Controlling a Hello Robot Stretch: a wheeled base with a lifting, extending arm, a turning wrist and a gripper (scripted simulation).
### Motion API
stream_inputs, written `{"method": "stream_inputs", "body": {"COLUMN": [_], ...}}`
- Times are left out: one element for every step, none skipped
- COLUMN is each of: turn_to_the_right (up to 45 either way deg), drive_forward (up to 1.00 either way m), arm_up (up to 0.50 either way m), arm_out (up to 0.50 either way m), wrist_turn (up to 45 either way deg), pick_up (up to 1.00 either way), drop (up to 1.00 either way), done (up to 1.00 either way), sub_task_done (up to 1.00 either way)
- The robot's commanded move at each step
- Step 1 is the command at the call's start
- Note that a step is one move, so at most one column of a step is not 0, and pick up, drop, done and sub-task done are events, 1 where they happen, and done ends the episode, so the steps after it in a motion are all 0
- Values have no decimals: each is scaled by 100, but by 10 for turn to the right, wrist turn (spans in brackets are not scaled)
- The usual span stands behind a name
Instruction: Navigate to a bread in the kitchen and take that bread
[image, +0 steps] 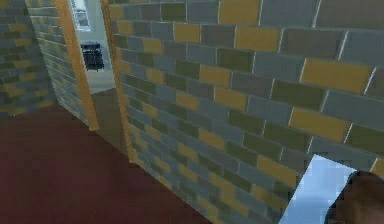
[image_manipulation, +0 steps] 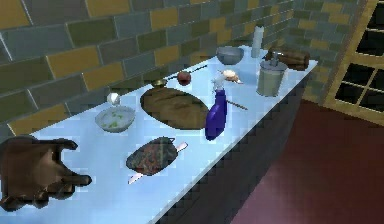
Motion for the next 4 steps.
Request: {"method": "stream_inputs", "body": {"turn_to_the_right": [0, 0, 0, 0], "drive_forward": [0, 0, 0, 0], "arm_up": [38, 0, 0, 0], "arm_out": [0, 30, 0, 0], "wrist_turn": [0, 0, 450, 450], "pick_up": [0, 0, 0, 0], "drop": [0, 0, 0, 0], "done": [0, 0, 0, 0], "sub_task_done": [0, 0, 0, 0]}}
